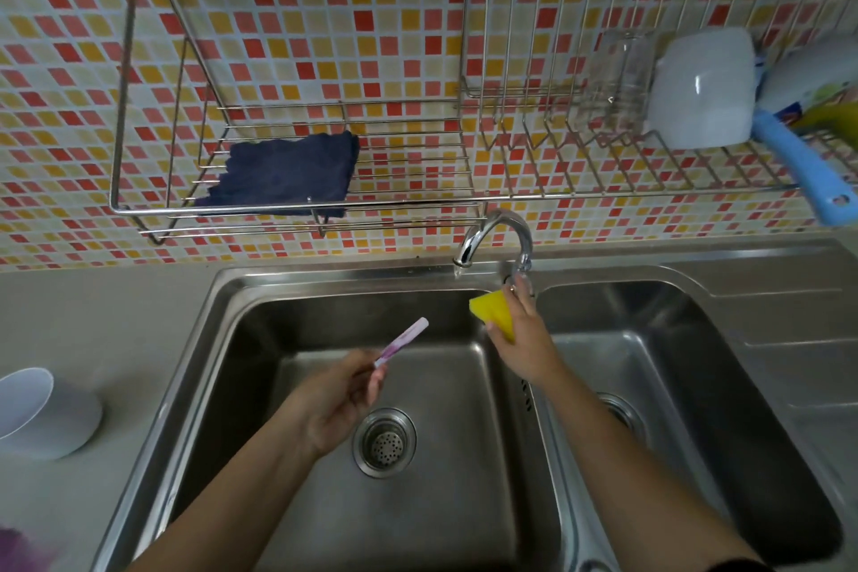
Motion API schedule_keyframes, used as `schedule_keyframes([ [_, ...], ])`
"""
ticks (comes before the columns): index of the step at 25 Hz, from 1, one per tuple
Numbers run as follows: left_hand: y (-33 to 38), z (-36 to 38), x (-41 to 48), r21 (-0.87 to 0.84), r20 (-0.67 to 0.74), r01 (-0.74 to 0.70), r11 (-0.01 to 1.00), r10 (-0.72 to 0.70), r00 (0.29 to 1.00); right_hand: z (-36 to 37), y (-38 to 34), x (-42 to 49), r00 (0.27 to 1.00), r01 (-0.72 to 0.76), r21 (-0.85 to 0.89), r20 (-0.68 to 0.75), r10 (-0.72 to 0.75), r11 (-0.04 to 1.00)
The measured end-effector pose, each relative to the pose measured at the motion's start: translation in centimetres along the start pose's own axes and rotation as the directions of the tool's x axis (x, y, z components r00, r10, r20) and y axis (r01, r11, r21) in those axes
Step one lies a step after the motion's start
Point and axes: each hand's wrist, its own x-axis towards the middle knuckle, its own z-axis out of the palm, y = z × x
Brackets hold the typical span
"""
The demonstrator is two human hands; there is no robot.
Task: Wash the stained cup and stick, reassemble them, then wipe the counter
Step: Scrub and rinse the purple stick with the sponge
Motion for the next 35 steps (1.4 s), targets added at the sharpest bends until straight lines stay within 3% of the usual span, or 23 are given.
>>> schedule_keyframes([
  [4, 0.5, 1.2, 1.0, 0.040, 0.002, -0.035, 0.999, 0.035, 0.999, 1.0, -2.2, -3.7, 0.930, 0.005, 0.160, -0.363, 0.054, 0.987],
  [6, 0.8, 2.8, 1.8, 0.097, 0.004, -0.067, 0.993, 0.067, 0.998, 0.9, -3.5, -4.7, 0.903, 0.045, 0.147, -0.429, 0.023, 0.988],
  [9, 1.0, 5.7, 2.7, 0.155, 0.038, -0.082, 0.985, 0.077, 0.996, -0.4, -5.2, -3.4, 0.921, 0.109, 0.044, -0.381, -0.084, 0.993],
  [12, 0.8, 7.6, 3.2, 0.144, 0.082, -0.061, 0.988, 0.050, 0.995, -1.1, -6.6, -2.1, 0.940, 0.105, -0.001, -0.327, -0.099, 0.995],
  [15, 0.9, 7.9, 3.1, 0.109, 0.109, -0.005, 0.994, -0.007, 0.994, -0.4, -6.1, -2.4, 0.957, 0.155, -0.153, -0.221, -0.186, 0.976],
  [18, 1.1, 7.8, 3.0, 0.102, 0.112, 0.027, 0.994, -0.038, 0.993, -0.4, -5.2, -1.9, 0.949, -0.045, -0.063, -0.316, 0.023, 0.997],
  [19, 1.3, 7.8, 3.0, 0.119, 0.108, 0.013, 0.993, -0.026, 0.994, -0.4, -5.5, -2.0, 0.947, -0.041, -0.045, -0.321, 0.025, 0.998],
  [22, 1.5, 8.3, 3.3, 0.181, 0.088, -0.037, 0.983, 0.021, 0.996, -0.3, -6.5, -2.6, 0.956, 0.128, -0.109, -0.252, -0.152, 0.986],
  [25, 1.3, 8.9, 3.1, 0.208, 0.084, -0.038, 0.977, 0.021, 0.996, -0.2, -7.1, -2.9, 0.939, 0.043, 0.016, -0.342, -0.035, 0.999],
  [28, 1.1, 9.1, 2.7, 0.207, 0.079, -0.030, 0.978, 0.014, 0.997, -0.2, -6.3, -3.4, 0.950, 0.080, -0.032, -0.301, -0.086, 0.996],
  [30, 0.9, 9.1, 2.4, 0.212, 0.085, -0.031, 0.977, 0.013, 0.996, -0.4, -6.1, -3.3, 0.948, 0.012, 0.015, -0.319, -0.007, 1.000],
  [34, 1.1, 9.1, 2.4, 0.222, 0.054, -0.091, 0.971, 0.081, 0.995, -0.4, -6.2, -3.7, 0.961, 0.132, -0.076, -0.236, -0.146, 0.988],
  [35, 1.1, 9.2, 2.2, 0.234, 0.050, -0.095, 0.967, 0.086, 0.995, -0.5, -6.3, -3.4, 0.963, 0.088, -0.044, -0.253, -0.096, 0.995],
])
